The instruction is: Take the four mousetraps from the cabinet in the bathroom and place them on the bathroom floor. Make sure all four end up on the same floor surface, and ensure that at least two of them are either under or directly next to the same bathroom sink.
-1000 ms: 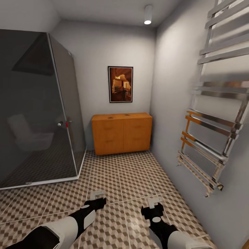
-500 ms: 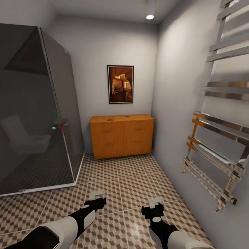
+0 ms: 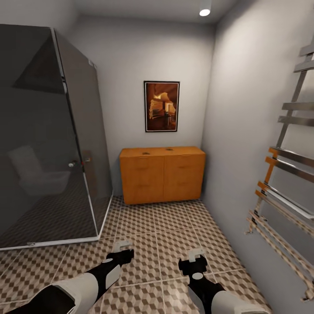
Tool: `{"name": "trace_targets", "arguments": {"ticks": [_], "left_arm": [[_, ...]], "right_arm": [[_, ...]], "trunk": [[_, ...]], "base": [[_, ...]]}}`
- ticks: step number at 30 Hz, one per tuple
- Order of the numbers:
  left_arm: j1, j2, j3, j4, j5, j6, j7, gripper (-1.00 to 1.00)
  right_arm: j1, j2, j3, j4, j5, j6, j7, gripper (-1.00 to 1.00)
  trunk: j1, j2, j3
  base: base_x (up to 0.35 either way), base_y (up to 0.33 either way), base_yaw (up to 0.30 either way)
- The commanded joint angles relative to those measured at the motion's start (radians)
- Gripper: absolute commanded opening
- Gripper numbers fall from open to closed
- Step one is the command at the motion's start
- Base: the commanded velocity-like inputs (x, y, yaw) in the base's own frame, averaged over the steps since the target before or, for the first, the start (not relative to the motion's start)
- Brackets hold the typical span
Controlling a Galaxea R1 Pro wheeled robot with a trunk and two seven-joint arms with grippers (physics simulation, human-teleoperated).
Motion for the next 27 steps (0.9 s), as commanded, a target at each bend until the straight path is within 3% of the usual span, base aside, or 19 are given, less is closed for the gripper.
{"name": "trace_targets", "arguments": {"ticks": [1, 27], "left_arm": [[-0.001, 0.000, -0.009, 0.001, 0.007, -0.003, 0.004, 1.00], [-0.001, -0.001, -0.009, 0.001, 0.007, -0.003, 0.004, 1.00]], "right_arm": [[-0.001, 0.000, -0.001, 0.001, 0.005, -0.002, -0.004, 1.00], [-0.001, 0.000, -0.001, 0.001, 0.005, -0.002, -0.004, 1.00]], "trunk": [[0.001, -0.001, -0.001], [0.001, -0.001, -0.001]], "base": [[0.328, 0.000, 0.014], [0.328, 0.000, 0.001]]}}
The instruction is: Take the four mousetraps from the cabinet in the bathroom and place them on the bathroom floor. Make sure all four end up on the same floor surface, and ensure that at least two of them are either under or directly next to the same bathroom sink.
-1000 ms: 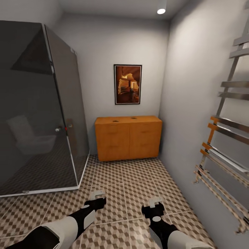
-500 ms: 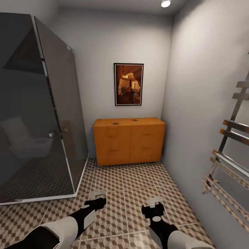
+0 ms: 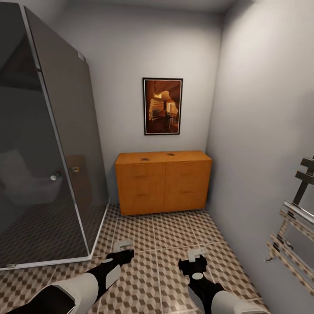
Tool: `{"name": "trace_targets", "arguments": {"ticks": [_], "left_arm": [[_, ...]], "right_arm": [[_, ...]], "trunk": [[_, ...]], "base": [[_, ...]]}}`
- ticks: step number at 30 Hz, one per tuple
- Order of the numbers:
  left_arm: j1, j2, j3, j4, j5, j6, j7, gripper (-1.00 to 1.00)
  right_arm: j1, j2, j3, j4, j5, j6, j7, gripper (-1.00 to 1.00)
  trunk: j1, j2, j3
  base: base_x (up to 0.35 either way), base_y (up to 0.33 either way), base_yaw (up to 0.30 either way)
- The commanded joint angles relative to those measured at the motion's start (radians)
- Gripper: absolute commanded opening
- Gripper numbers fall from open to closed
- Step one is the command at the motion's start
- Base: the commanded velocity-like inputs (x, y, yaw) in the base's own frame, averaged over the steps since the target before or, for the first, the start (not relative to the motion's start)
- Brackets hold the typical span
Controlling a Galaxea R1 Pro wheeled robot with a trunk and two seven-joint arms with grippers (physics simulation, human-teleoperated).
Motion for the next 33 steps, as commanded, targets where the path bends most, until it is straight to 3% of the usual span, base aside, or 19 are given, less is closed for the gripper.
{"name": "trace_targets", "arguments": {"ticks": [1, 33], "left_arm": [[-0.001, 0.000, -0.009, 0.001, 0.007, -0.003, 0.003, 1.00], [-0.001, 0.000, -0.009, 0.001, 0.007, -0.003, 0.004, 1.00]], "right_arm": [[-0.001, 0.000, -0.001, 0.001, 0.005, -0.002, -0.004, 1.00], [-0.001, 0.000, -0.001, 0.003, 0.007, -0.002, 0.008, 1.00]], "trunk": [[0.001, -0.001, -0.001], [0.001, -0.001, -0.001]], "base": [[0.328, 0.000, 0.000], [0.328, 0.000, 0.000]]}}
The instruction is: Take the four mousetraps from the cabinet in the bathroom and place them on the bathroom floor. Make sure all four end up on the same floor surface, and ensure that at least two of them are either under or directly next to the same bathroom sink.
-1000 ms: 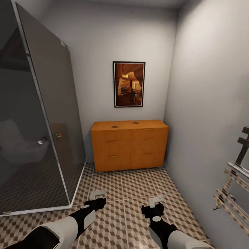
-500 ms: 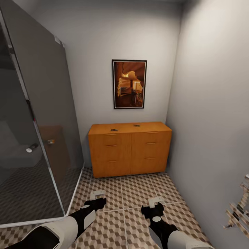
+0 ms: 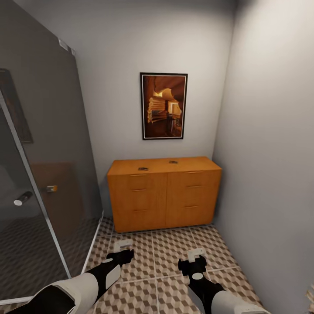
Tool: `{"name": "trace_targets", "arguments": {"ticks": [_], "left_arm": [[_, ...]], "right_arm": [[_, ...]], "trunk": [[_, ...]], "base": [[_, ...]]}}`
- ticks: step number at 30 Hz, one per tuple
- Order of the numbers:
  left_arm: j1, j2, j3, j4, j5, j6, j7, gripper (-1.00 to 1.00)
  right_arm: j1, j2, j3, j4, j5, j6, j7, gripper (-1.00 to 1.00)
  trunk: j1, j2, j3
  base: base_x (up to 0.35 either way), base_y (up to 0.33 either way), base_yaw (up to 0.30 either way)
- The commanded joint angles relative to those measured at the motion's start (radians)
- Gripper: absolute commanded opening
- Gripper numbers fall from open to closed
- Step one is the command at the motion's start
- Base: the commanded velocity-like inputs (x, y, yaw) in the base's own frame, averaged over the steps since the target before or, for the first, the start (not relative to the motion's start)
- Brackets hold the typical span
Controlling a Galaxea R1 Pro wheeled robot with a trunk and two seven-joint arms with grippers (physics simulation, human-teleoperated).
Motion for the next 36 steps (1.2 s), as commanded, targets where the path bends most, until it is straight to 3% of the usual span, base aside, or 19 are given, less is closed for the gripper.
{"name": "trace_targets", "arguments": {"ticks": [1, 18, 36], "left_arm": [[-0.001, 0.000, -0.009, 0.001, 0.007, -0.003, 0.003, 1.00], [-0.001, 0.000, -0.009, 0.001, 0.007, -0.003, 0.003, 1.00], [-0.001, 0.000, -0.009, 0.001, 0.007, -0.004, 0.004, 1.00]], "right_arm": [[-0.001, 0.000, -0.001, 0.001, 0.005, -0.002, -0.005, 1.00], [-0.001, 0.000, -0.002, 0.000, 0.002, -0.002, -0.011, 1.00], [-0.001, 0.000, -0.002, 0.001, 0.002, -0.007, -0.007, 1.00]], "trunk": [[0.001, -0.001, -0.001], [0.001, -0.001, -0.001], [0.001, -0.001, -0.001]], "base": [[0.328, 0.000, 0.000], [0.328, 0.000, -0.082], [0.328, 0.000, -0.006]]}}
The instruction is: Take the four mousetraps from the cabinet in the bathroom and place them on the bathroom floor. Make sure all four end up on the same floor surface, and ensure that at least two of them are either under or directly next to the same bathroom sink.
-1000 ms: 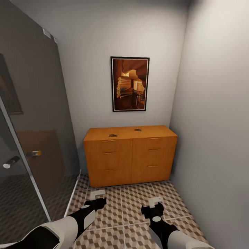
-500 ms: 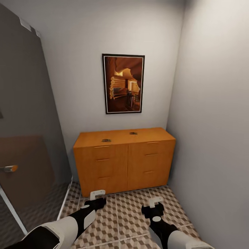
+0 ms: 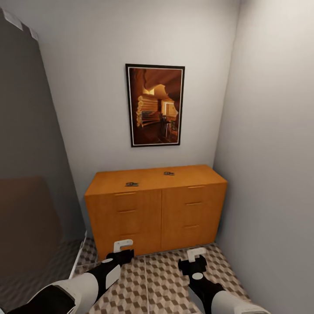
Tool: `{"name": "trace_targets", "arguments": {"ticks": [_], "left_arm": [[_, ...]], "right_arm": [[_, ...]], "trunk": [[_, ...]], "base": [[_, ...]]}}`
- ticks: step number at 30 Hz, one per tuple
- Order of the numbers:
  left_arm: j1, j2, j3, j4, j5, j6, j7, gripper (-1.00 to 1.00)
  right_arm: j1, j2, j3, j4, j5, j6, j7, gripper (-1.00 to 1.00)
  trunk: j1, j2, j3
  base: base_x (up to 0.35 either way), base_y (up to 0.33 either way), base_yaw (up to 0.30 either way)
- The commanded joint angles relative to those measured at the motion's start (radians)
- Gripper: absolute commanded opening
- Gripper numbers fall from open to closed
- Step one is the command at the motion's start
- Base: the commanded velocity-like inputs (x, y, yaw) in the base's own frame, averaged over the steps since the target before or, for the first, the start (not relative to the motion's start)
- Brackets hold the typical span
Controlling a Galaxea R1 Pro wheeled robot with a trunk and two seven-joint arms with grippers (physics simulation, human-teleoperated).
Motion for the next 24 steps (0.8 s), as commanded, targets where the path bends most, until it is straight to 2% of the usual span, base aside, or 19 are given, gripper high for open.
{"name": "trace_targets", "arguments": {"ticks": [1, 19, 24], "left_arm": [[-0.001, 0.000, -0.009, 0.001, 0.007, -0.003, 0.003, 1.00], [-0.001, 0.000, -0.009, 0.001, 0.007, -0.008, 0.003, 1.00], [-0.001, 0.000, -0.009, 0.001, 0.007, -0.010, 0.004, 1.00]], "right_arm": [[-0.001, 0.000, -0.001, 0.001, 0.006, -0.002, -0.004, 1.00], [-0.001, 0.000, -0.001, 0.001, 0.006, -0.002, -0.004, 1.00], [-0.001, 0.000, -0.001, 0.001, 0.006, -0.002, -0.004, 1.00]], "trunk": [[0.001, -0.001, -0.001], [0.001, -0.001, -0.001], [0.001, -0.001, -0.001]], "base": [[0.328, 0.000, 0.000], [0.326, 0.000, 0.000], [0.099, 0.000, 0.000]]}}
